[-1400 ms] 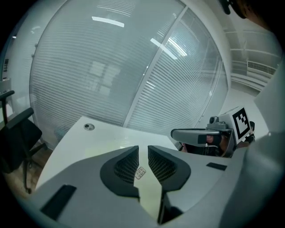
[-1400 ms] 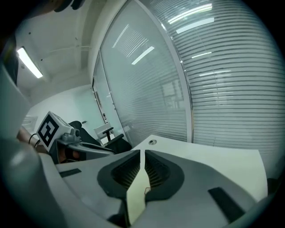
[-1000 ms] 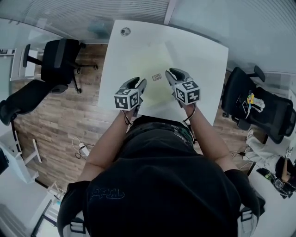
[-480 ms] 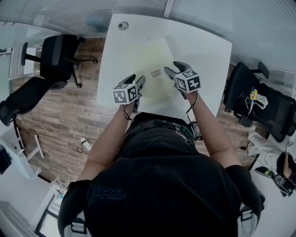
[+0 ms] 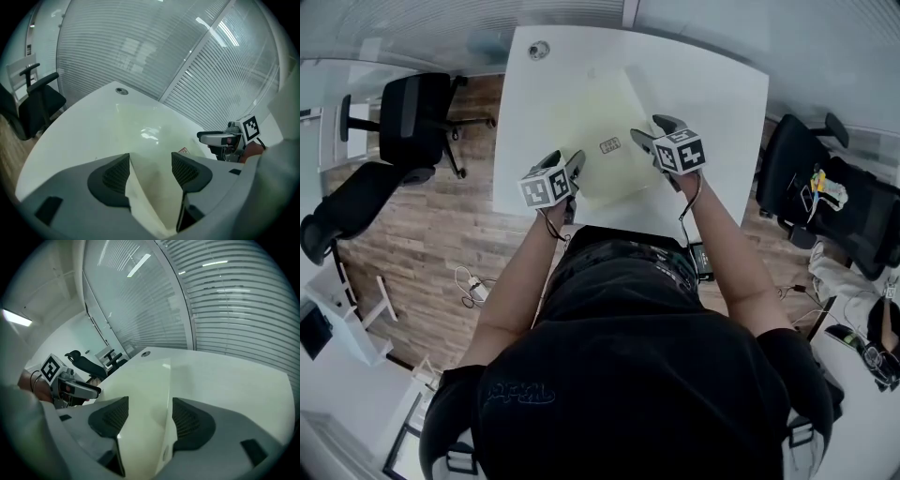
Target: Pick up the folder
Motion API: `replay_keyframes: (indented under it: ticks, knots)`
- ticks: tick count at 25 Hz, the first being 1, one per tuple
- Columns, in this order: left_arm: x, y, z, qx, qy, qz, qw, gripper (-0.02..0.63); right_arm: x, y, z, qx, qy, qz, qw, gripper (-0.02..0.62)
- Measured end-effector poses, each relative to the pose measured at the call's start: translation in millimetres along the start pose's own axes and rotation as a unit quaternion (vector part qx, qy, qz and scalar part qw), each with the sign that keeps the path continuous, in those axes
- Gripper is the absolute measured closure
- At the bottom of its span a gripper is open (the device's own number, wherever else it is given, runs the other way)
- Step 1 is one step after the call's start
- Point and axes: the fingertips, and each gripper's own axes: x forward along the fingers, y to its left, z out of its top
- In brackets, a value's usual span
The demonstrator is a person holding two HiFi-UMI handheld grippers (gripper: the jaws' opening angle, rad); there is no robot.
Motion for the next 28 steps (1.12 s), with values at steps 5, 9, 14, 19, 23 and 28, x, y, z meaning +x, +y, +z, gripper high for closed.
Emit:
replay_keyframes:
  ticks: [5, 9, 14, 19, 23, 28]
  knots:
    - [8, 10, -7, -0.029, 0.011, 0.007, 0.9995, 0.322, 7, -6, -6, 0.019, 0.009, 0.013, 1.000, 0.298]
    - [13, 13, -13, -0.048, 0.018, 0.004, 0.9987, 0.318, 13, -7, -15, 0.050, 0.019, 0.040, 0.998, 0.293]
    - [18, 13, -12, -0.055, 0.020, 0.000, 0.9983, 0.318, 21, -10, -21, 0.074, 0.031, 0.067, 0.995, 0.288]
    - [19, 15, -13, -0.059, 0.021, 0.006, 0.9980, 0.314, 26, -7, -25, 0.075, 0.037, 0.078, 0.993, 0.288]
    - [19, 17, -13, -0.061, 0.017, 0.005, 0.9980, 0.296, 32, -9, -28, 0.083, 0.043, 0.080, 0.992, 0.284]
    - [23, 17, -15, -0.069, 0.018, -0.001, 0.9974, 0.285, 33, -13, -30, 0.101, 0.046, 0.090, 0.990, 0.269]
